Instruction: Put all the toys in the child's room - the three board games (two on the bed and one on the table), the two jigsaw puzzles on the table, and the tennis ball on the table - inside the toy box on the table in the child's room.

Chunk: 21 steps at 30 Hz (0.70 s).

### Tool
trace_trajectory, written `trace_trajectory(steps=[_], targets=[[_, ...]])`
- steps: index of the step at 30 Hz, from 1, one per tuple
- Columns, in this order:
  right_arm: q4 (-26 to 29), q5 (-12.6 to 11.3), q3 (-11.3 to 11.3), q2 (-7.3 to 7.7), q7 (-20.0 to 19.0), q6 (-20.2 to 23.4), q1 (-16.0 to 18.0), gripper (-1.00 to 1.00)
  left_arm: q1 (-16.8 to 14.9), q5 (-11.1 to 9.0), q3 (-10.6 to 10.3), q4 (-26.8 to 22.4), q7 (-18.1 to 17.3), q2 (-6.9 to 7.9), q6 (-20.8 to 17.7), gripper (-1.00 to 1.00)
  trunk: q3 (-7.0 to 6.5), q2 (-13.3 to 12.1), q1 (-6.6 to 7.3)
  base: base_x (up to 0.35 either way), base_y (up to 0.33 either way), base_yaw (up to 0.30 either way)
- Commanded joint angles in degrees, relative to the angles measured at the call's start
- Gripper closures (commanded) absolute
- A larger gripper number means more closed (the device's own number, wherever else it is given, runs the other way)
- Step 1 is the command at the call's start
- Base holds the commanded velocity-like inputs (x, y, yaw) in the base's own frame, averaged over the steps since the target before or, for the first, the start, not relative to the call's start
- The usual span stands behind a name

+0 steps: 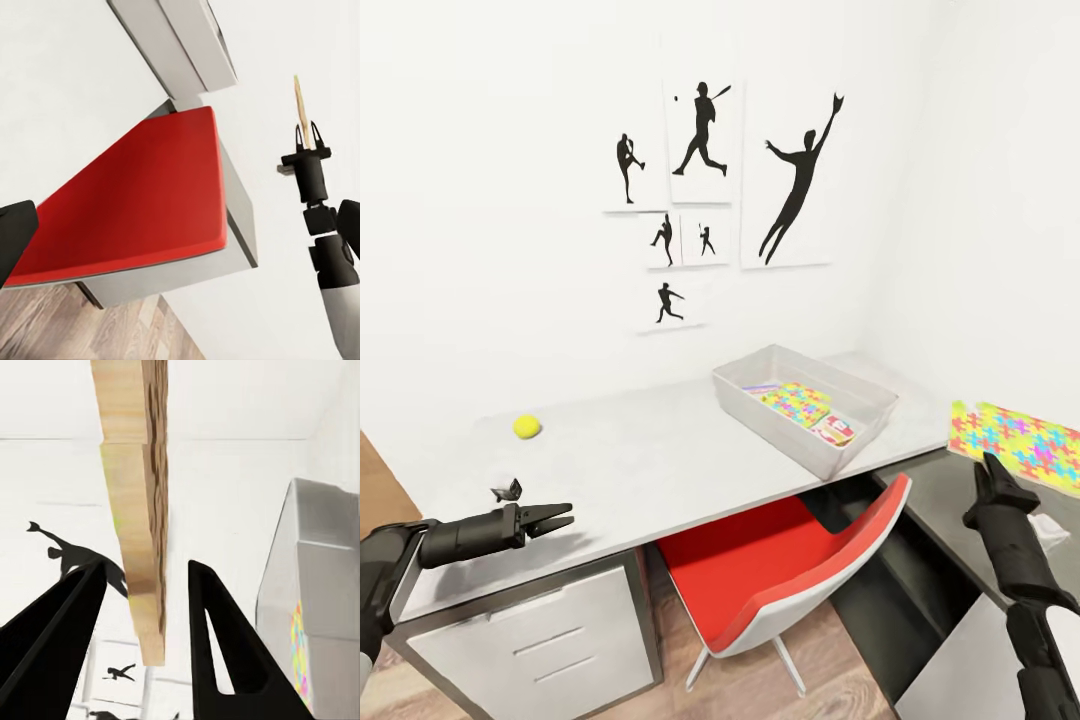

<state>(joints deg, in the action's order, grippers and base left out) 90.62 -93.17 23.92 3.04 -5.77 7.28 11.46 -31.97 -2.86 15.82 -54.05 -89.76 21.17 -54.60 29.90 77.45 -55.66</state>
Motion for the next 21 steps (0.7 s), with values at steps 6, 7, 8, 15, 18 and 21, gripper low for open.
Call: trace_trajectory(steps=[6, 7, 8, 15, 18, 21], targets=[[0.9, -0.5, 0.4, 0.26, 0.1, 14.2, 0.0, 1.00, 0.0, 0.0, 0.0, 0.0, -0.2, -0.03, -0.6, -1.00, -1.02, -2.4, 1.33, 0.000, 0.000, 0.000], [1.0, -0.5, 0.4, 0.34, 0.1, 15.5, 0.0, 1.00, 0.0, 0.0, 0.0, 0.0, -0.2, -0.04, -0.6, -1.00, -1.20, -2.8, 1.55, 0.000, 0.000, 0.000], [1.0, -0.5, 0.4, 0.60, 0.2, 18.3, 0.0, 1.00, 0.0, 0.0, 0.0, 0.0, -0.2, -0.05, -0.6, -1.00, -1.38, -3.2, 1.77, 0.000, 0.000, 0.000], [1.1, 0.2, 0.1, 2.98, 2.1, 40.7, 0.4, 1.00, 0.0, 0.0, -0.1, 0.0, -0.2, -0.01, -0.5, -1.00, -2.64, -6.0, 3.30, 0.000, 0.000, 0.000], [1.1, 0.4, 0.0, 3.67, 3.8, 50.9, 0.2, 1.00, 0.0, 0.0, -0.1, -0.1, -0.2, -0.06, -0.4, -1.00, -3.18, -7.2, 3.96, 0.000, 0.000, 0.000], [1.1, 0.2, -0.4, 6.38, 3.9, 52.7, 0.0, 1.00, 0.0, 0.0, -0.2, -0.3, -0.2, -0.05, -0.4, -1.00, -3.72, -8.4, 4.62, 0.000, 0.000, 0.000]])
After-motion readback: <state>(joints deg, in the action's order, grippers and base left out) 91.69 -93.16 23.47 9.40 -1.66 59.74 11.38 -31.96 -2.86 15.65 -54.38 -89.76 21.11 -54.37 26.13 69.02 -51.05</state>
